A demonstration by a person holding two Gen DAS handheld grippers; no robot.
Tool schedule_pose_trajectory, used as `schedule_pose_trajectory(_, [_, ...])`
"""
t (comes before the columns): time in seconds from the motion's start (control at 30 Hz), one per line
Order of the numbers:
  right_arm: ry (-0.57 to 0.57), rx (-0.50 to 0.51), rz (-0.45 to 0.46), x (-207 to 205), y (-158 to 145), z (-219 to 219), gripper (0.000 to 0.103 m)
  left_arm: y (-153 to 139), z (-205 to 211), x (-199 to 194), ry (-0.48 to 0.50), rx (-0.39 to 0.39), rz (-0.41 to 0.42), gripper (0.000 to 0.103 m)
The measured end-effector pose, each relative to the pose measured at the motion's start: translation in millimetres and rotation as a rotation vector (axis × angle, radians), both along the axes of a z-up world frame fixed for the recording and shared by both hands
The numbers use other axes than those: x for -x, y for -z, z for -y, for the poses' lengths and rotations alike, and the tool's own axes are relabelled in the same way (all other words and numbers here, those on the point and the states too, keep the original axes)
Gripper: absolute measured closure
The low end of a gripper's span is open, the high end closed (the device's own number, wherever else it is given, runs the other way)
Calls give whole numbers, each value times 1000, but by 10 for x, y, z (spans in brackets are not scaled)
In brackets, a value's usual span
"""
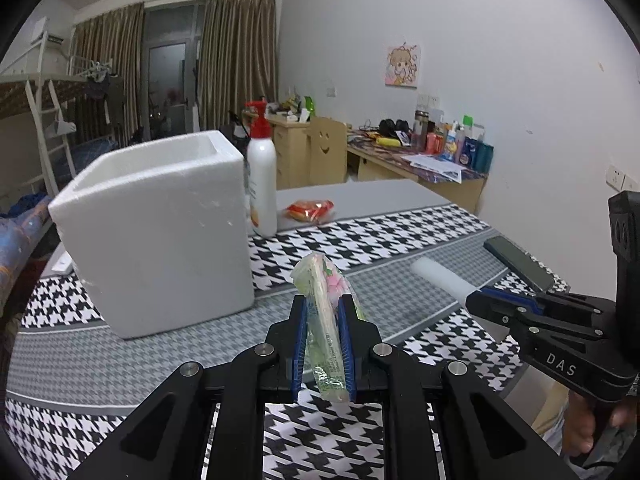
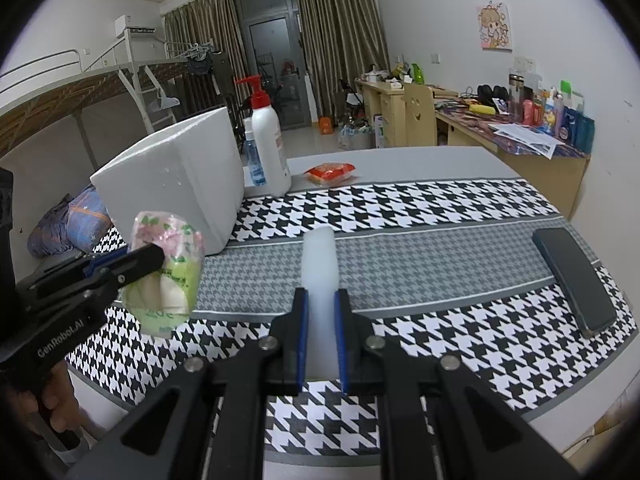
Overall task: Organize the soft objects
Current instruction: 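Lift the tissue pack with the left gripper while the right gripper lifts the foam stick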
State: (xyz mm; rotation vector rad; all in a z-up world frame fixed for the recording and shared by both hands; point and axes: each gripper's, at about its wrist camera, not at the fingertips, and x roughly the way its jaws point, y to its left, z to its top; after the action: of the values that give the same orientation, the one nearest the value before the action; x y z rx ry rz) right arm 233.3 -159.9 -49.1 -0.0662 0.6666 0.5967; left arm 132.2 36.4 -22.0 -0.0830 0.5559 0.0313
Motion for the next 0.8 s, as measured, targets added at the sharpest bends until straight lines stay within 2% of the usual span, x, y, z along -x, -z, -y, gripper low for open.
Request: schedule_pose_trajectory(0.8, [-47,-46,86,-27,-439,-316,88,-457,-241,-56,-6,-22,78,86])
